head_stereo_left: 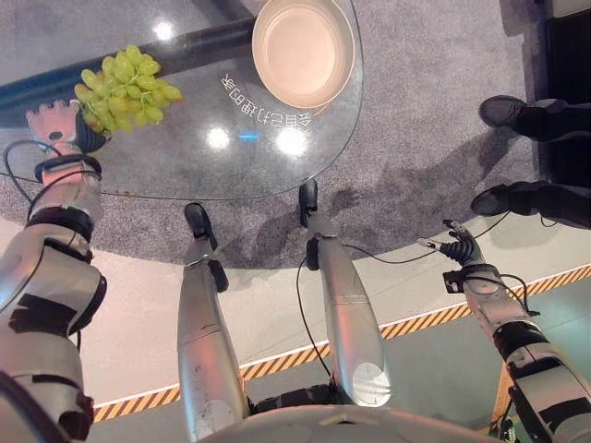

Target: Pick up fruits into the plate

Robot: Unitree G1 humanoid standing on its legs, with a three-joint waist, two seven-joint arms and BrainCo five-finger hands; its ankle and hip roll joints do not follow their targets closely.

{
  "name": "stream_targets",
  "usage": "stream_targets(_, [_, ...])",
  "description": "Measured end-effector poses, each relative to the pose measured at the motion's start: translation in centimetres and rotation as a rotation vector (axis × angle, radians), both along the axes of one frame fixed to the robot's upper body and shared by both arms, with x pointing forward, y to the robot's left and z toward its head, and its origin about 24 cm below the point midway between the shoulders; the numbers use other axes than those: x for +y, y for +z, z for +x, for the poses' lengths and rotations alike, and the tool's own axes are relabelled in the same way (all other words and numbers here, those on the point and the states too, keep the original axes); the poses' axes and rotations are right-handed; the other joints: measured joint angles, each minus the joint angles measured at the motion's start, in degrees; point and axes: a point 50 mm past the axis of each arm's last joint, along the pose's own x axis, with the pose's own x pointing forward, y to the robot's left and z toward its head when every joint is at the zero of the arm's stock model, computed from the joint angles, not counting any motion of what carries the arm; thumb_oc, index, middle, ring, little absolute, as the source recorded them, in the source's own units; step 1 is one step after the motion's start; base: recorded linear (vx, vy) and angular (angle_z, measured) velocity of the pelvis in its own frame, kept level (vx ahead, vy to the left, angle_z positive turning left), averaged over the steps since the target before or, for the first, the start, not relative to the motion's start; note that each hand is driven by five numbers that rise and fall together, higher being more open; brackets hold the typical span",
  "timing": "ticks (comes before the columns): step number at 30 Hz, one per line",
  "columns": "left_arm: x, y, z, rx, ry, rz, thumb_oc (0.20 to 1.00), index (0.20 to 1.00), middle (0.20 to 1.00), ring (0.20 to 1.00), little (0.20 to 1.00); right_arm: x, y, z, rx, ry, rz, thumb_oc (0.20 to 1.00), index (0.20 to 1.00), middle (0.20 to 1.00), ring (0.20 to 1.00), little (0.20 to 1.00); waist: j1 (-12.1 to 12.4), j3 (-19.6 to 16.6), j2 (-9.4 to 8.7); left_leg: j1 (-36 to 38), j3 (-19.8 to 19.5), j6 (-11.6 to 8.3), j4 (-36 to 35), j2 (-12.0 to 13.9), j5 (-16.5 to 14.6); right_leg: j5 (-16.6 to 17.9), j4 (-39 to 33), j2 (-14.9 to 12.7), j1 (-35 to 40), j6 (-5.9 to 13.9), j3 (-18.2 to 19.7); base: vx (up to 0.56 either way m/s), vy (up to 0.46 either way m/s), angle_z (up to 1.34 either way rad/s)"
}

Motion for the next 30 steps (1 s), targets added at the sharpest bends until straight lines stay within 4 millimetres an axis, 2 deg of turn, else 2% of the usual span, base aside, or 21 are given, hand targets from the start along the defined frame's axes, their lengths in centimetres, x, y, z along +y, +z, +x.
stream_targets(3, [-0.2,-1.2,-0.2,-0.081,-0.025,-0.167,0.200,0.200,0.200,0.200,0.200,0.7,-0.1,-0.1,-0.014,0.018,0.015,1.000,1.000,1.000,1.000,1.000,0.3,0.0,0.00,1.8,-0.1,0.00,-0.1,0.0,0.0,0.0,-0.2,0.0,1.9,0.00,-0.1,-0.01,-0.023,0.02])
stream_targets(7, [-1.4,-2.6,-0.5,-0.167,-0.103,-0.340,0.200,0.200,0.200,0.200,0.200,2.9,-0.7,-0.5,-0.034,0.057,0.070,1.000,1.000,1.000,1.000,1.000,0.9,0.0,0.04,6.2,-0.2,-0.04,-1.2,0.0,0.0,-0.2,-1.6,0.1,6.8,0.31,-0.5,-0.01,-0.019,0.01])
stream_targets(11, [-1.9,-3.3,-0.8,-0.174,-0.146,-0.353,0.200,0.200,0.200,0.200,0.200,4.4,-1.0,-1.0,-0.049,0.092,0.106,1.000,1.000,1.000,1.000,1.000,1.6,0.1,0.09,10.5,0.0,-0.32,-3.4,0.0,0.4,-0.2,-3.5,0.1,10.9,0.34,-0.8,0.00,-0.003,0.01])
stream_targets(15, [-2.3,-4.2,-1.7,-0.169,-0.189,-0.334,0.200,0.200,0.200,0.200,0.200,4.8,-0.7,-1.2,-0.055,0.123,0.072,1.000,1.000,1.000,1.000,1.000,2.9,0.5,0.79,20.0,1.0,-0.45,-8.1,-0.3,1.5,0.4,-6.3,-0.3,19.3,-0.01,-1.5,0.05,0.033,0.02])
stream_targets(19, [-2.0,-2.8,-2.2,-0.180,-0.230,-0.242,0.200,0.200,0.200,0.200,0.200,4.6,1.2,-0.6,-0.129,0.151,0.045,1.000,1.000,1.000,1.000,1.000,4.1,0.5,1.80,27.8,1.7,-0.43,-13.3,-0.7,2.9,0.3,-9.6,-0.7,26.2,0.12,-2.0,0.08,0.037,0.03])
stream_targets(21, [-2.1,-2.0,-2.4,-0.180,-0.253,-0.182,0.200,0.200,0.200,0.200,0.200,4.5,2.7,-0.5,-0.177,0.186,-0.001,1.000,1.000,1.000,1.000,1.000,4.0,0.0,3.34,31.4,1.9,-0.28,-16.1,-1.3,3.6,0.5,-11.1,-1.1,29.5,0.45,-2.4,0.05,0.010,0.10])
stream_targets(24, [-2.6,-1.9,-2.7,-0.164,-0.287,-0.134,0.200,0.200,0.200,0.200,0.200,3.9,4.4,-0.3,-0.202,0.254,-0.108,1.000,1.000,1.000,1.000,1.000,4.4,-2.2,6.42,35.3,1.8,-0.14,-19.0,-1.8,4.1,0.9,-13.8,-1.4,33.5,0.82,-3.0,0.12,0.005,0.06])
stream_targets(26, [-2.6,-1.7,-2.8,-0.122,-0.301,-0.089,0.200,0.200,0.200,0.200,0.200,3.9,5.5,-0.1,-0.210,0.316,-0.155,1.000,1.000,1.000,1.000,1.000,4.7,-2.7,7.42,39.4,2.0,-0.18,-21.6,-1.9,4.6,1.1,-15.9,-1.3,37.2,0.99,-3.3,0.09,-0.002,0.00])
stream_targets(28, [-2.4,-2.3,-3.3,-0.055,-0.312,-0.023,0.200,0.200,0.200,0.200,0.200,3.8,6.6,-0.2,-0.207,0.390,-0.189,1.000,1.000,1.000,1.000,1.000,4.6,-7.7,8.54,41.1,2.4,-0.20,-24.2,-1.9,5.0,1.4,-18.3,-1.2,38.8,1.27,-3.5,0.07,-0.003,-0.03])
stream_targets(30, [-2.3,-2.0,-3.7,-0.012,-0.336,0.055,0.200,0.200,0.200,0.200,0.200,3.6,7.7,0.0,-0.210,0.438,-0.208,1.000,1.000,1.000,1.000,1.000,4.6,-9.5,9.03,43.8,2.9,-0.22,-25.7,-2.0,5.0,1.8,-20.6,-1.1,41.8,1.47,-3.6,0.05,-0.010,-0.04])
